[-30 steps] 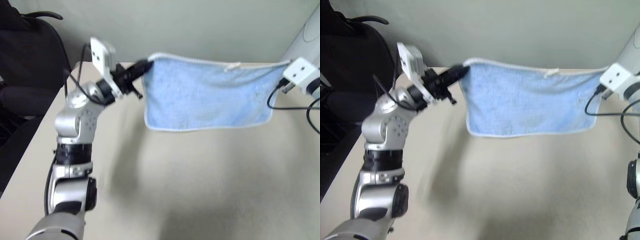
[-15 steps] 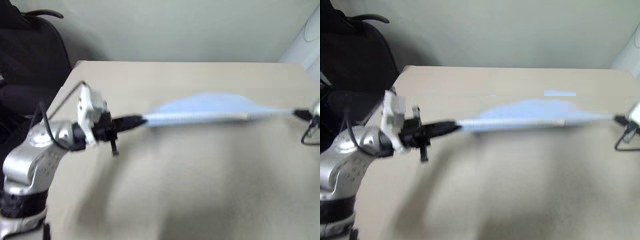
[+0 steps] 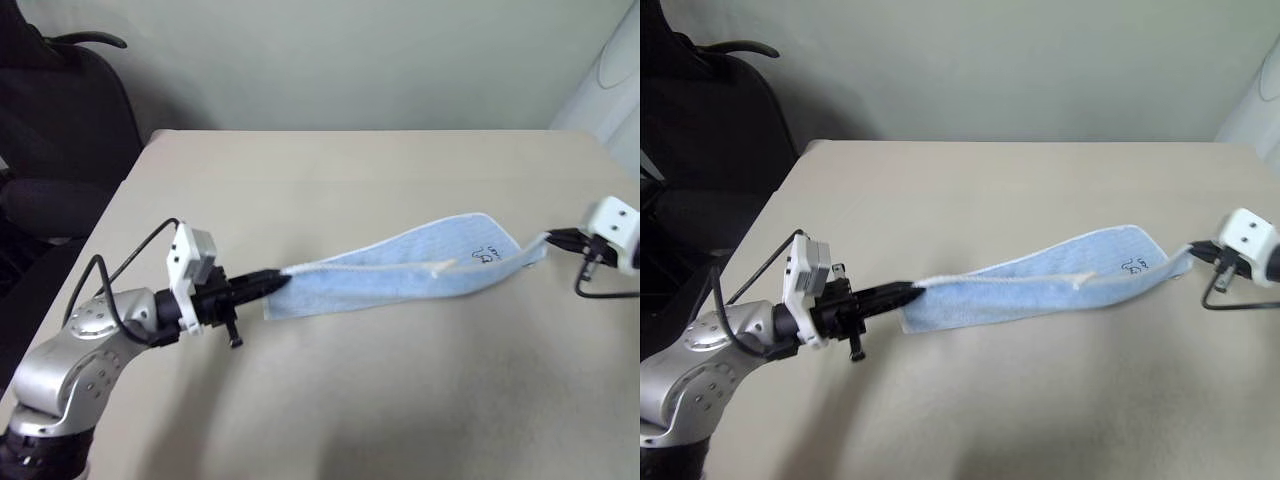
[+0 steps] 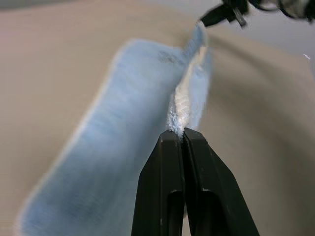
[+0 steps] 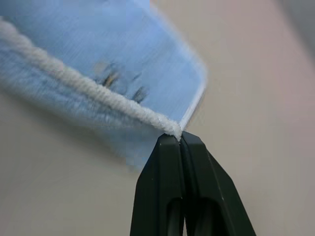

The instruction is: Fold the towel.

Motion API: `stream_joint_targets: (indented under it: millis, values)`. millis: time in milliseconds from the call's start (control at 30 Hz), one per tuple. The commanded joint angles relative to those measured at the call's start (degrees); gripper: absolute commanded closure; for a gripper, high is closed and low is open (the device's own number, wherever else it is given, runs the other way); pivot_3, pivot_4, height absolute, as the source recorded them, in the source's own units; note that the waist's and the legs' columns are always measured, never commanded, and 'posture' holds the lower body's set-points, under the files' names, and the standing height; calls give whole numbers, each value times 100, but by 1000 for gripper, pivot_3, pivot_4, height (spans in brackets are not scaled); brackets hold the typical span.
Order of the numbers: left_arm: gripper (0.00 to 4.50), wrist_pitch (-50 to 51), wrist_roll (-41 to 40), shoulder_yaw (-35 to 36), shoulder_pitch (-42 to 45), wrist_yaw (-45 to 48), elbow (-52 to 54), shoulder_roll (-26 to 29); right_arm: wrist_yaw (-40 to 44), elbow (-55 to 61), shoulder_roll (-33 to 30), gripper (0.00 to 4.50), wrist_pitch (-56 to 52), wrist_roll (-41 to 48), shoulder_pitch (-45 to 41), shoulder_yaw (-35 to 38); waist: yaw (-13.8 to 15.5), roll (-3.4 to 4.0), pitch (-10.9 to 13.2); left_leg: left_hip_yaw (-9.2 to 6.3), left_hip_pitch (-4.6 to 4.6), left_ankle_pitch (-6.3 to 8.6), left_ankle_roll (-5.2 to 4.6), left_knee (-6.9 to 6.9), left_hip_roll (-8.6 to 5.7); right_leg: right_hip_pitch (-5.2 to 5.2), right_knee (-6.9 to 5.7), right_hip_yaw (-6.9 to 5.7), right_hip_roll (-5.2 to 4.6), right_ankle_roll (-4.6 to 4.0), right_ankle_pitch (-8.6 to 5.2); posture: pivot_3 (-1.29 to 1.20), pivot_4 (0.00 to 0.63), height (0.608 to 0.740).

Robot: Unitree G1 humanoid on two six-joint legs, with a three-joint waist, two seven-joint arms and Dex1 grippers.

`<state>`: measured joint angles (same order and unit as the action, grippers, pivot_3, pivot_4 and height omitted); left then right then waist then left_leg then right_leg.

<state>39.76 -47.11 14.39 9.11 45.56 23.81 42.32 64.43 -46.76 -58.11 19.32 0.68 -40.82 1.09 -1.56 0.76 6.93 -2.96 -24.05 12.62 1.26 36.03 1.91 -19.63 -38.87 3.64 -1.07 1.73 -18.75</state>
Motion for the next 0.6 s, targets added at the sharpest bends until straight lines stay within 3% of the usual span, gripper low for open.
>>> stream_joint_targets:
  millis: [33, 267, 500, 567, 600]
  values:
    - [4453, 71, 137, 83, 204, -373, -594, -169, -586, -659, 288, 4500, 206, -637, -806, -373, -2, 2, 1, -1, 0, -3, 6, 0, 0, 1, 0, -1, 0, 0, 0, 0, 150, 740]
    - [4453, -344, 948, -313, -119, -245, -1156, -202, -1646, -1954, 994, 4500, 387, -1689, -2029, -1151, 19, 4, 2, -5, -22, -28, 50, 2, -1, -21, -2, -2, -1, 0, 0, 0, 150, 740]
    - [4453, -713, 1504, -530, -235, -250, -1440, -321, -2235, -2421, 1304, 4500, 460, -2115, -2412, -1404, 21, 4, 2, -7, -40, -30, 52, 2, 0, -34, -3, -4, -2, -3, -1, 0, 150, 740]
    - [4500, -755, 1546, -505, -216, -265, -1480, -372, -2268, -2473, 1330, 4047, 441, -2135, -2437, -1389, 17, 4, 2, -6, -42, -31, 53, 2, -1, -38, -4, -4, -2, -3, -1, 0, 150, 740]
    - [4257, -771, 1567, -490, -209, -270, -1492, -390, -2289, -2490, 1333, 3842, 435, -2147, -2441, -1386, 18, 4, 2, -5, -44, -31, 54, 2, -1, -40, -4, -4, -2, -4, -2, 0, 150, 740]
